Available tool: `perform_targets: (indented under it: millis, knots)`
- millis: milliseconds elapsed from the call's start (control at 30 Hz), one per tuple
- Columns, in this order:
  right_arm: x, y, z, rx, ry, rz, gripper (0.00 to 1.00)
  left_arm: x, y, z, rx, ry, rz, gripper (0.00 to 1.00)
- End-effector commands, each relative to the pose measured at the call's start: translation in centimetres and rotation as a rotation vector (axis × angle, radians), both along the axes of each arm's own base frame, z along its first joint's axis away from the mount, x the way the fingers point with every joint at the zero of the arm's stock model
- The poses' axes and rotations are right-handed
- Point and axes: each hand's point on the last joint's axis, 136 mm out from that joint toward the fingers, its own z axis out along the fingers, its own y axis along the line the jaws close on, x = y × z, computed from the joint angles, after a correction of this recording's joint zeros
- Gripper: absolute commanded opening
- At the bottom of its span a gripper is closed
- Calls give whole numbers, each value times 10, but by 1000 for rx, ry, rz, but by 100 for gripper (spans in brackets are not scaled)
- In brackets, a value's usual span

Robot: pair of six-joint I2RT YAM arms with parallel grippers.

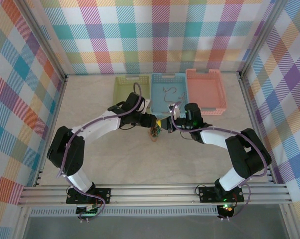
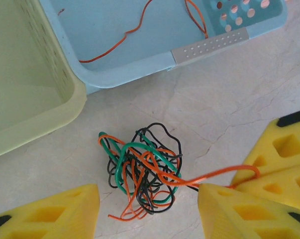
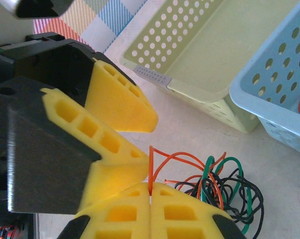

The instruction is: Untangle the cables

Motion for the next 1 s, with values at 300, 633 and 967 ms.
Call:
perform_targets:
  millis: [300, 633, 967]
  knots:
    - [1, 8, 13, 22, -56, 37, 0, 12, -12, 4, -12, -18, -11, 48]
    - [1, 8, 14, 25, -58, 41, 0, 16, -7, 11, -20, -66, 21, 17]
    - [-4, 9, 18, 38, -76, 64, 0, 8, 7, 20, 42, -139, -26, 25]
